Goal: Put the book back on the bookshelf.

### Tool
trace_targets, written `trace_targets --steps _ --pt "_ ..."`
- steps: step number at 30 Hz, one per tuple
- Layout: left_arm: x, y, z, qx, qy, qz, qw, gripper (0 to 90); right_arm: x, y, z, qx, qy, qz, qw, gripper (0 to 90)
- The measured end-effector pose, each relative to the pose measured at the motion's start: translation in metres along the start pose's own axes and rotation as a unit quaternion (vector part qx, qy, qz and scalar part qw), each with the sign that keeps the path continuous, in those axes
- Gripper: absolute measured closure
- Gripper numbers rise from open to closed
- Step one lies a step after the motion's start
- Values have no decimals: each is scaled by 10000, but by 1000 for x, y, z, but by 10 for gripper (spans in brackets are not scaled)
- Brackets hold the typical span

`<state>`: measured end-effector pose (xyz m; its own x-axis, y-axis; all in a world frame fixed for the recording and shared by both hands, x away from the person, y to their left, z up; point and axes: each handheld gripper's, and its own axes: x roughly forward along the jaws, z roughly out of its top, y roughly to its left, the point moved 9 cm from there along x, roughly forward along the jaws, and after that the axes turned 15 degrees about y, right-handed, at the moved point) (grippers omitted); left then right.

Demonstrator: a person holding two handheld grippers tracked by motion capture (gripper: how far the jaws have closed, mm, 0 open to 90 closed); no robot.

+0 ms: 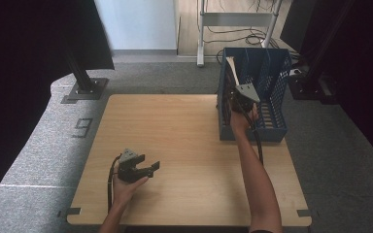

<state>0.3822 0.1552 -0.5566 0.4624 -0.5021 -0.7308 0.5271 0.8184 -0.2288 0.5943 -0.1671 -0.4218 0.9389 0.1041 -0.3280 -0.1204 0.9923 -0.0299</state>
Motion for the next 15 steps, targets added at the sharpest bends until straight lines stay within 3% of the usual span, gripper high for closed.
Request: trace_targets --steps 7,11,15 --pt "-2 -1 1 14 -15 4 10000 232 -3 -4 -3 133 7 119 9998 745" --pt "-1 -2 1 39 -3 6 10000 232 1 -2 -7 31 119 178 9998 682" --pt "-1 -1 0 30 -4 13 10000 232 6 -4 -12 82 260 219 9994 720"
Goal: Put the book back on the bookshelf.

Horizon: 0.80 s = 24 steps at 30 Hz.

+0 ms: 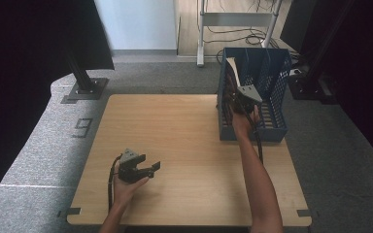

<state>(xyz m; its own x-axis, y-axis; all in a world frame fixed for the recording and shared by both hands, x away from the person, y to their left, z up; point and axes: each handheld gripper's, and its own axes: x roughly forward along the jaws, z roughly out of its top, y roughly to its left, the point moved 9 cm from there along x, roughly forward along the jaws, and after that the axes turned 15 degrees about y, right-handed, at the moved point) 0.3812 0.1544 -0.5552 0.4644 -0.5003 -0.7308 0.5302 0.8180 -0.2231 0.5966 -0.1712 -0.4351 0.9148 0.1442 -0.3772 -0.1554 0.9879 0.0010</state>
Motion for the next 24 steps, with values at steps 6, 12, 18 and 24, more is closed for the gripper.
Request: trace_targets --steps 6,12,18,24 --pt "1 1 0 -11 9 1 10000 232 1 -7 1 27 74 -224 9997 814" --pt "3 0 -1 14 35 -8 10000 232 5 -8 7 94 -51 -335 9994 816" --pt "0 4 0 -37 -15 30 10000 233 15 -9 16 81 -172 -563 9982 817" --pt "-2 10 0 -103 -34 51 9999 233 24 -19 21 274 -251 -729 9966 817"
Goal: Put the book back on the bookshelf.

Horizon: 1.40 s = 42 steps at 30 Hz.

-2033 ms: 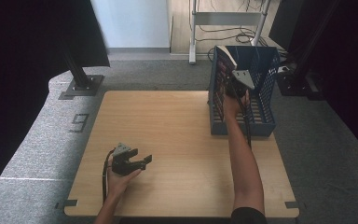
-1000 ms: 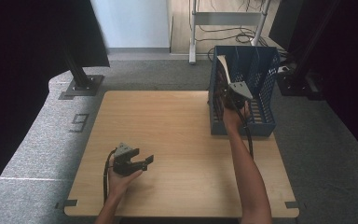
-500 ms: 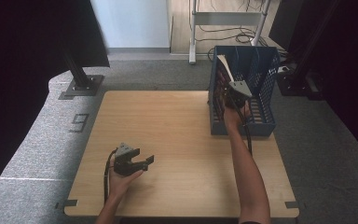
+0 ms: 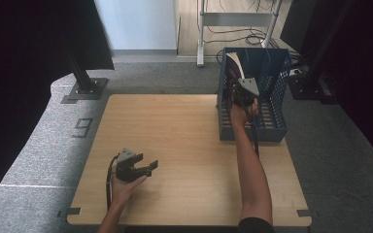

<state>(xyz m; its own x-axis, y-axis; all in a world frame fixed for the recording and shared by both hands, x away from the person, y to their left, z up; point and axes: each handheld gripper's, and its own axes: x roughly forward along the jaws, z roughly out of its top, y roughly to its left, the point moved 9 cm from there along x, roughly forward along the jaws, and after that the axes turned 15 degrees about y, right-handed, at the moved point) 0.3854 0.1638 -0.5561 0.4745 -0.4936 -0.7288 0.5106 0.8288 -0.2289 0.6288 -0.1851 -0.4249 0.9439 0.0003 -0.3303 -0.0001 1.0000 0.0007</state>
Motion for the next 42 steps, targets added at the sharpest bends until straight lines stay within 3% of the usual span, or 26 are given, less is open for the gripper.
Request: trace_targets --steps 6,11,18,24,27,33,42 --pt "1 2 -1 -23 21 26 10000 233 9 4 2 16 -50 102 9999 817" --pt "0 3 -1 -38 -7 39 10000 233 14 15 -4 -131 -72 190 9997 815" --pt "2 -1 -2 5 32 14 10000 233 6 29 -10 -361 -18 569 9977 776" --pt "2 -4 -2 44 38 0 10000 232 -4 32 -15 -440 172 879 9950 689" --pt "1 -4 -1 32 23 -4 10000 232 -12 32 -19 -484 201 963 9940 692" --pt "1 -6 -1 49 19 1 10000 232 -21 28 -26 -606 321 933 9933 758" --pt "2 -3 -2 30 43 4 10000 233 -16 27 -24 -680 282 826 9939 791"
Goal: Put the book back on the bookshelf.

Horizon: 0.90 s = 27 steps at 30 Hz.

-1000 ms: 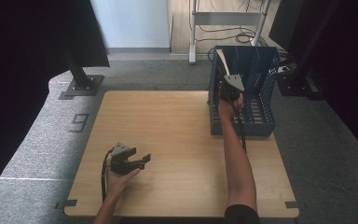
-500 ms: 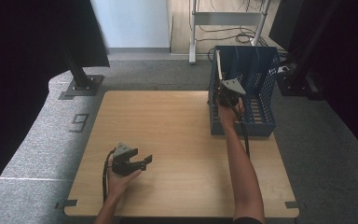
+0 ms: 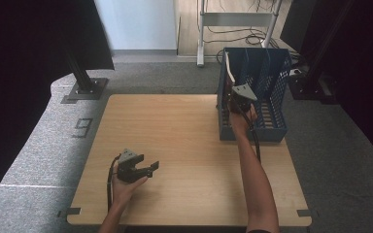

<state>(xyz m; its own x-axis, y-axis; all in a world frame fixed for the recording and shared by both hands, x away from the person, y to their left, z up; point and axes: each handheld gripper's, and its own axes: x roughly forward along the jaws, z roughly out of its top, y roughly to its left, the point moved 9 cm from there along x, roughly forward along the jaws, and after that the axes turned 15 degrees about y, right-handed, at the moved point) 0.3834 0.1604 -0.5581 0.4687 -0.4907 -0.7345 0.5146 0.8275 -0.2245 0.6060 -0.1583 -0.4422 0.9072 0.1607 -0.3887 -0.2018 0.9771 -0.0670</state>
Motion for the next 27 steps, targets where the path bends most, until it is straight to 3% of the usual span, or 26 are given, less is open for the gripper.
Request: trace_targets --steps 12,23,27 --pt "-1 1 -1 -12 -2 5 10000 233 6 2 2 106 -126 -144 9998 782" --pt "2 -2 -2 -20 41 -45 10000 230 1 8 2 -9 -77 51 10000 595" --pt "1 -1 -1 -25 24 -34 10000 230 -4 8 2 83 -35 144 9999 553"
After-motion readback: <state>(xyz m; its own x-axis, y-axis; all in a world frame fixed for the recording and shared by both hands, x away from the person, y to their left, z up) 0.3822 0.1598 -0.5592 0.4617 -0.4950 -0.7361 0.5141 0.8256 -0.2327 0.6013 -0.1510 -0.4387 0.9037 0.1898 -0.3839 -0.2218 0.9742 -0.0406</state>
